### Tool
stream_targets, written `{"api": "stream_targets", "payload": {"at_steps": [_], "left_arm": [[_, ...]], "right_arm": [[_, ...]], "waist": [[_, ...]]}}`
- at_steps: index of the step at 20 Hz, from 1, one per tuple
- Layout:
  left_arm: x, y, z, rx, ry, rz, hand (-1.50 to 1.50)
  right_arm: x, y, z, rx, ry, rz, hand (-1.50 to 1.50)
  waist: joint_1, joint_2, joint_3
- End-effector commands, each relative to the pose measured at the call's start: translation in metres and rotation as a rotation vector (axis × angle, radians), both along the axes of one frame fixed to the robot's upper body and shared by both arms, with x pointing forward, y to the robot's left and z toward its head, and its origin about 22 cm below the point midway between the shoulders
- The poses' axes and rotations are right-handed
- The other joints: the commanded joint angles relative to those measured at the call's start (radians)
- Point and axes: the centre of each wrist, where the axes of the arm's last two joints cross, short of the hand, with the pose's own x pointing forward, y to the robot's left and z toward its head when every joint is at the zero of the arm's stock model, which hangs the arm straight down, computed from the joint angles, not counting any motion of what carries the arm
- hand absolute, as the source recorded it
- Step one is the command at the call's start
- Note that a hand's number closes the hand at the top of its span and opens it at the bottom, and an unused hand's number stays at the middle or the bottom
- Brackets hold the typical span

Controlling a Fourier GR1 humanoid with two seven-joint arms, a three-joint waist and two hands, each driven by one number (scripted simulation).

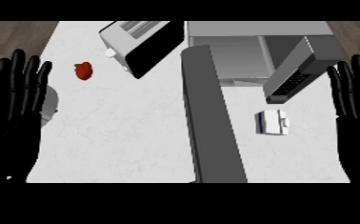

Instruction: Pick up the milk, place it into the microwave and close the microwave

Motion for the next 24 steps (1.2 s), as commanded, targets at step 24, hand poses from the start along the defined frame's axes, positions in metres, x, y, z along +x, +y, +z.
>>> {"api": "stream_targets", "payload": {"at_steps": [24], "left_arm": [[-0.082,-0.006,-0.062,-0.160,0.182,0.107,-1.50]], "right_arm": [[-0.050,0.031,-0.044,0.047,-0.008,0.294,-1.50]], "waist": [[0.016,0.011,-0.006]]}}
